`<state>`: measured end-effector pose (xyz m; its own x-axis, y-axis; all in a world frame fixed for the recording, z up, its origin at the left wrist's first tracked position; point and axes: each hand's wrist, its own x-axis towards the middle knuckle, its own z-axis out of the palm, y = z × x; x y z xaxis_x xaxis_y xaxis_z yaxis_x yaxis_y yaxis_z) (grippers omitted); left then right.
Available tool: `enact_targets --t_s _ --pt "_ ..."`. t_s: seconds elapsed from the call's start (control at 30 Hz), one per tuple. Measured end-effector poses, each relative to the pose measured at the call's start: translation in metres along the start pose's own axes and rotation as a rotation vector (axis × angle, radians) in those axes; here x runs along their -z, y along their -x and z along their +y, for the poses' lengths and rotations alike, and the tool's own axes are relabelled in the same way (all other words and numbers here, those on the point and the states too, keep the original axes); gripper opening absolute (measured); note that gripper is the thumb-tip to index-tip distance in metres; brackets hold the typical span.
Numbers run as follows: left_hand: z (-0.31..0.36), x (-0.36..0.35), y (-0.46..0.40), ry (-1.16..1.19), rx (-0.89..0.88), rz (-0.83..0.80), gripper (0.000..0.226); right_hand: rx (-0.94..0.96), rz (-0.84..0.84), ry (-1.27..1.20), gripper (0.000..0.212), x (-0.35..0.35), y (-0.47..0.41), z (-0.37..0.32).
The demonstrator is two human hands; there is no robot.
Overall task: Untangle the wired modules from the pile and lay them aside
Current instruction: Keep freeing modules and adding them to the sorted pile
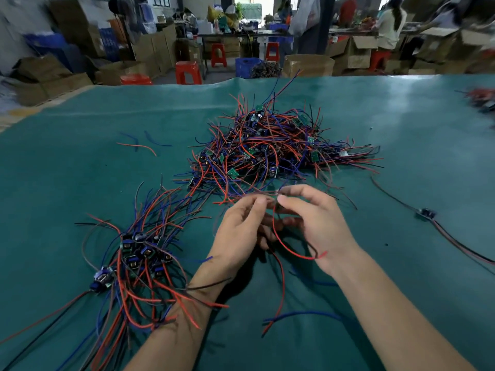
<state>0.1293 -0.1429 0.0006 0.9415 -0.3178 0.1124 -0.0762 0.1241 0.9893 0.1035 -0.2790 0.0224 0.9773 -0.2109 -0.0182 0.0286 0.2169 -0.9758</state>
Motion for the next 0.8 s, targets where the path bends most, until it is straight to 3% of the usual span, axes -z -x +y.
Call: enact_targets --t_s 0.13,0.33,0.6,0.8 --pt "-0.001 0.003 0.001 -0.038 0.009 -0.03 0.017 0.101 0.007 0.063 0.021 -0.001 -0.002 0.009" --pt "-0.005 0.006 0.0 -0.043 0.008 -0.016 0.017 0.056 0.031 0.078 0.006 0.009 -0.009 0.012" --pt "-0.007 0.007 0.0 -0.095 -0.001 0.001 0.02 0.014 -0.19 0.187 0.036 0.033 -0.013 0.001" --pt "-0.004 0.005 0.001 -0.083 0.035 -0.042 0.026 -0.023 -0.32 0.178 0.026 0.039 -0.014 -0.001"
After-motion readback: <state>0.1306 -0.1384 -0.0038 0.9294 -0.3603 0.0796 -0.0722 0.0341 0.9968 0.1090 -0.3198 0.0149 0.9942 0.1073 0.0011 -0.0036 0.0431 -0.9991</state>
